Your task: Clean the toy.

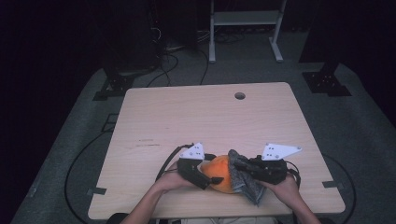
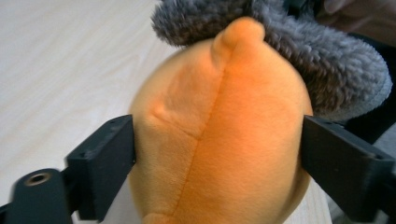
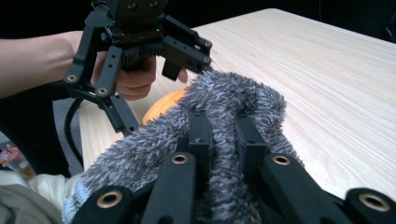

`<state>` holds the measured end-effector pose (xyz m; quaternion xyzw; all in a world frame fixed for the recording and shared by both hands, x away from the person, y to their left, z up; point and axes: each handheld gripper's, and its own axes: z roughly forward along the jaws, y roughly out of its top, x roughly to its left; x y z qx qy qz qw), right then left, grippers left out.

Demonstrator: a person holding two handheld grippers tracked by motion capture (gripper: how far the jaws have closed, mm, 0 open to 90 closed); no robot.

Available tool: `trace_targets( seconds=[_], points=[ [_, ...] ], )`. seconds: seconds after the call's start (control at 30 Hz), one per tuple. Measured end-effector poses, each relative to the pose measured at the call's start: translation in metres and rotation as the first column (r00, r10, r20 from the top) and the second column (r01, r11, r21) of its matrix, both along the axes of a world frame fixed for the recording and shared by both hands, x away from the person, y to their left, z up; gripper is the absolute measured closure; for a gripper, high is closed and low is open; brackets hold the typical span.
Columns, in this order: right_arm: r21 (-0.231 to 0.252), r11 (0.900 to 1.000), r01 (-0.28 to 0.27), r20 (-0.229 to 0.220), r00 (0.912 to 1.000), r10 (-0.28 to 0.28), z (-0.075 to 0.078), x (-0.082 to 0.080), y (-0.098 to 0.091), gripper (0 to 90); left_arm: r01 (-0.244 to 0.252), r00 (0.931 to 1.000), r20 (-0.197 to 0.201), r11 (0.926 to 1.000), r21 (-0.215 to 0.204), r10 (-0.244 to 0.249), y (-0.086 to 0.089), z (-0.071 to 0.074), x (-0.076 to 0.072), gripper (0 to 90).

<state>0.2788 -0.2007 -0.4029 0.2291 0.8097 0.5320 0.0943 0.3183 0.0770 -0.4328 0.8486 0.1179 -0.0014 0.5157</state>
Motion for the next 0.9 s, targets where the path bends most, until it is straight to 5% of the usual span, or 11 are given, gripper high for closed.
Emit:
trace_targets(
  seconds=[0.1, 0.27, 0.43, 0.63, 0.73, 0.9],
  points=[
    [0.008, 0.9999, 0.013, 0.004, 0.9999, -0.013, 0.002, 0.000, -0.003, 79.5, -0.013, 0.9988, 0.046, 0.9997, -0.021, 0.014, 0.003, 0.006, -0.003, 36.6],
    [0.029, 0.9991, 0.031, 0.011, 0.9995, -0.031, 0.002, 0.001, -0.010, 79.3, -0.049, 0.9964, 0.064, 0.9934, -0.104, 0.056, 0.012, 0.019, -0.003, 43.5],
    [0.018, 0.9986, 0.049, -0.026, 0.9985, -0.049, -0.007, 0.005, -0.013, 79.3, -0.070, 0.9951, 0.063, 0.9931, -0.094, 0.076, 0.017, 0.022, -0.002, 43.9],
    [0.081, 0.9967, 0.007, 0.042, 0.9991, -0.011, 0.014, -0.003, -0.003, 79.3, -0.074, 0.9920, 0.100, 0.9966, -0.034, 0.077, 0.007, 0.023, -0.006, 44.3],
    [0.053, 0.9986, 0.001, 0.053, 0.9986, -0.004, 0.012, -0.002, 0.006, 79.4, -0.083, 0.9916, 0.097, 0.9962, -0.026, 0.085, 0.007, 0.021, -0.007, 44.2],
    [0.010, 0.9984, 0.056, 0.000, 0.9984, -0.056, -0.006, 0.008, -0.006, 79.4, -0.102, 0.9917, 0.075, 0.9942, -0.035, 0.104, 0.010, 0.019, -0.004, 43.1]
  ],
)
